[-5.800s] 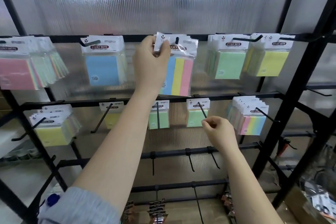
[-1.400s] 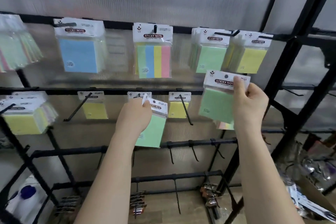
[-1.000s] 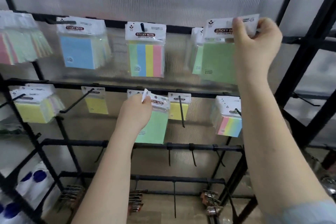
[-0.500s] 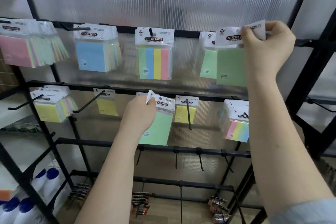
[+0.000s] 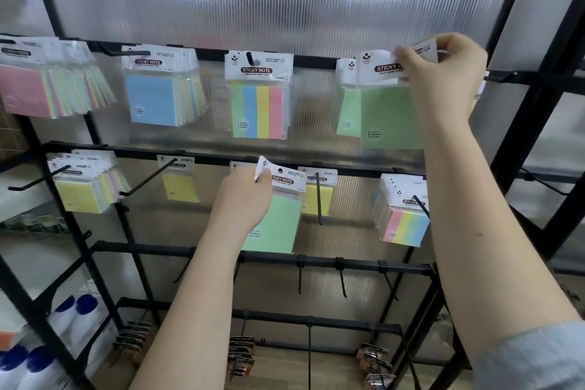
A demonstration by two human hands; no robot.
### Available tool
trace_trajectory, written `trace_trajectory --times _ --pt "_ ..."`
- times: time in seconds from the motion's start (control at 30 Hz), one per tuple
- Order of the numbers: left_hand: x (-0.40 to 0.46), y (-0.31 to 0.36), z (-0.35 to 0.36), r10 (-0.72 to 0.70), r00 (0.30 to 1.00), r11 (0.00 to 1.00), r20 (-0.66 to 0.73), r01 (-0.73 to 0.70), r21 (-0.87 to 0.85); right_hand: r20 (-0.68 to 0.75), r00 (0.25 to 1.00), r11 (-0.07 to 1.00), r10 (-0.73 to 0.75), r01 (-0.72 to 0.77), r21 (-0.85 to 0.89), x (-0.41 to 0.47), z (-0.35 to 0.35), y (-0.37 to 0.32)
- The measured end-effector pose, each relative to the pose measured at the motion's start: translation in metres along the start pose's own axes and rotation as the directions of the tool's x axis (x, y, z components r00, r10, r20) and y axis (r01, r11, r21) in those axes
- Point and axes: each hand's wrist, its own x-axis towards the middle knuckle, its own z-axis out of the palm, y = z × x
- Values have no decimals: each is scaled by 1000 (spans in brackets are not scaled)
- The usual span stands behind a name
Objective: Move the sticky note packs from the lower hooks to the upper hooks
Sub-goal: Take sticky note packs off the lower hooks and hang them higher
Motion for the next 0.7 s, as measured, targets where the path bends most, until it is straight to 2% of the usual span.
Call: trace_trajectory --times 0.23,0.4,0.7 --pt "-4 6 -1 -6 1000 1000 -5 6 12 107 990 993 91 -98 61 7 -2 5" --pt "-5 7 -2 -27 1000 1000 -11 27 -2 100 992 993 77 -85 79 1 0 16" --pt "-2 17 2 -10 1000 1000 -27 10 4 80 985 987 154 -158 41 25 29 38"
